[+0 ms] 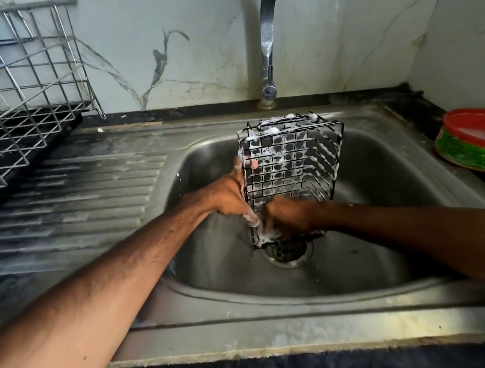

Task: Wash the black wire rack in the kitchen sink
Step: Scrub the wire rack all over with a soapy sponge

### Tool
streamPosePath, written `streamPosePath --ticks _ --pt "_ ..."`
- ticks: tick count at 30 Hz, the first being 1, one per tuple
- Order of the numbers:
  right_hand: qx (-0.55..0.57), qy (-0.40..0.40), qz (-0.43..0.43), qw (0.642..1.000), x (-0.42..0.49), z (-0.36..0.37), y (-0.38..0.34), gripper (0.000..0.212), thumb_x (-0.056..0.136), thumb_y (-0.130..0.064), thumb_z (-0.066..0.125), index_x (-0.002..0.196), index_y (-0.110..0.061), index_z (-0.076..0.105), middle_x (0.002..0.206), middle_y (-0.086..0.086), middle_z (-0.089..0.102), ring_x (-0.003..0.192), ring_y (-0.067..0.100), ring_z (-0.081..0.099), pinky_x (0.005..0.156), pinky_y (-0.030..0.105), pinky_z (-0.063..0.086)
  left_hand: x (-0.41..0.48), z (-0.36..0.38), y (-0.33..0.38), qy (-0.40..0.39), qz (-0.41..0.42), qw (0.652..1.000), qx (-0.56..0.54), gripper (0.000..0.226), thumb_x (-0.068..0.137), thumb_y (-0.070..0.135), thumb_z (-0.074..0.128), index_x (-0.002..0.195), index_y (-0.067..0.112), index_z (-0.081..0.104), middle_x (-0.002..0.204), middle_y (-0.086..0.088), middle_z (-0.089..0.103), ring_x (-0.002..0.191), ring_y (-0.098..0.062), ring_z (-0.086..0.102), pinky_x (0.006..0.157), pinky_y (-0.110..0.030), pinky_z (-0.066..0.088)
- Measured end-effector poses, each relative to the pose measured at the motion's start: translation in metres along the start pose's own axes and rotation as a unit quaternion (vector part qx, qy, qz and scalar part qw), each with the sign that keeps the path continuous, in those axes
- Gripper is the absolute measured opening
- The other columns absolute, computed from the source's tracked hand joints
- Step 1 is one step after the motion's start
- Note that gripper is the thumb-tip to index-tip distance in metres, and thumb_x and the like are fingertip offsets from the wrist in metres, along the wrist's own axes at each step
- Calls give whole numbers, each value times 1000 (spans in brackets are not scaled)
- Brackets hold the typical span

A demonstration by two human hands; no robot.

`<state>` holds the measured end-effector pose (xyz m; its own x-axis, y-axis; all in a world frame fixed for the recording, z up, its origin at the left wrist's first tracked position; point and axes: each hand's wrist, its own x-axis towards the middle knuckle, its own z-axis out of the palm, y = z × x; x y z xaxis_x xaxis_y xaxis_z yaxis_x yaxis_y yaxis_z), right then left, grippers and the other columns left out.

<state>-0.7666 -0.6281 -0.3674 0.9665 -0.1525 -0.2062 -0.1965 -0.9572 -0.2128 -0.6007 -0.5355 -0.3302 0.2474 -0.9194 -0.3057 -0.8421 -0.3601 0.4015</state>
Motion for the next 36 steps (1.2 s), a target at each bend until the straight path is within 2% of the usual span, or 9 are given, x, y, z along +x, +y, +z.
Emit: streamPosePath --ticks 3,10,13,17,19,23,30,33,36 --pt "-64 18 40 997 -3 -3 -2 24 90 -5 64 112 -10 73 115 14 69 106 29 67 89 39 56 0 0 0 6 0 1000 -3 134 65 34 95 164 14 7 170 -5 18 145 -23 41 115 -32 43" --pt "-204 29 116 972 -10 -1 -5 29 95 -10 60 123 -4 54 123 17 56 111 33 61 78 34 46 -3 0 3 11 7 1000 -3 132 72 33 91 164 17 -1 172 -3 2 152 -23 29 121 -34 35" --pt "-186 19 133 973 -15 3 -7 27 93 -7 60 120 -3 56 119 16 59 107 31 62 75 31 43 -2 1 3 8 9 1000 3 135 72 34 91 164 17 -7 172 -2 -10 153 -23 25 123 -34 31" --pt "-49 78 124 988 1 9 -27 15 89 0 64 104 0 64 94 11 64 78 24 62 63 26 41 4 2 1 12 11 999 28 131 63 41 95 164 17 15 171 -2 5 148 -24 34 119 -35 38" --pt "-58 92 95 989 11 13 -29 13 88 -2 68 101 -1 65 90 11 68 70 20 61 60 25 45 4 2 0 22 17 999 32 133 57 43 96 163 17 20 171 -1 8 147 -23 37 118 -32 40" --pt "-212 40 54 975 6 11 -8 27 96 -27 64 116 -9 62 113 13 63 93 27 68 75 37 58 0 2 1 20 8 1000 17 134 67 38 94 164 14 6 172 -2 2 150 -24 31 121 -35 36" --pt "-461 -42 84 882 -14 -1 -13 30 103 -14 47 133 -15 52 124 7 62 112 27 60 78 32 39 -7 -1 8 12 5 1000 14 132 75 36 89 163 15 -7 171 -5 -13 155 -24 17 125 -34 27" --pt "-495 -70 74 863 -12 5 -20 27 104 -13 44 126 -16 59 117 2 67 105 23 64 78 32 40 -8 -1 8 14 11 1000 17 133 77 36 87 162 14 -12 170 -5 -21 156 -23 13 125 -32 24" --pt "-443 -78 89 889 -11 9 -25 24 102 -13 48 119 -15 66 118 3 70 105 23 68 73 32 44 -9 -1 9 25 14 999 25 129 77 38 88 164 13 -4 171 -5 -13 155 -23 18 124 -30 26"
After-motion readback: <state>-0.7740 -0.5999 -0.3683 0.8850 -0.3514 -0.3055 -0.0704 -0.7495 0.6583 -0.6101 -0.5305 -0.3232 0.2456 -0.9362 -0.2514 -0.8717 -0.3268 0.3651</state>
